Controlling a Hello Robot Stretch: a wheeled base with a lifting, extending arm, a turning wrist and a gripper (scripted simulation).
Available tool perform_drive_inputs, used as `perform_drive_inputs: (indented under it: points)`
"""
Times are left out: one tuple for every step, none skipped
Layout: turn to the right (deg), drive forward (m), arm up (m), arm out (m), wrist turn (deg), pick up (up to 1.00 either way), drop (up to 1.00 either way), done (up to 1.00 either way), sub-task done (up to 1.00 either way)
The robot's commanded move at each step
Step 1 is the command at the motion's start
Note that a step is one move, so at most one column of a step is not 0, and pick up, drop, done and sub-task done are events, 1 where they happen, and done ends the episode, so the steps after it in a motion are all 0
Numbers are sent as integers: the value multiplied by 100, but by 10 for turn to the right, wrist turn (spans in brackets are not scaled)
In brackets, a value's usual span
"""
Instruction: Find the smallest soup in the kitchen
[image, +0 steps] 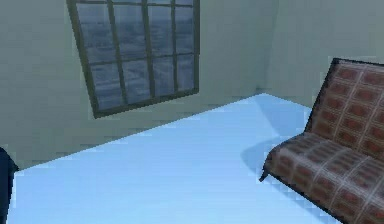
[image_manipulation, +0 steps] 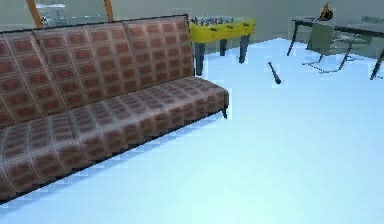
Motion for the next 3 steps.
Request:
perform_drive_inputs:
  points:
    - [0, 100, 0, 0, 0, 0, 0, 0, 0]
    - [30, 0, 0, 0, 0, 0, 0, 0, 0]
    - [0, 35, 0, 0, 0, 0, 0, 0, 0]
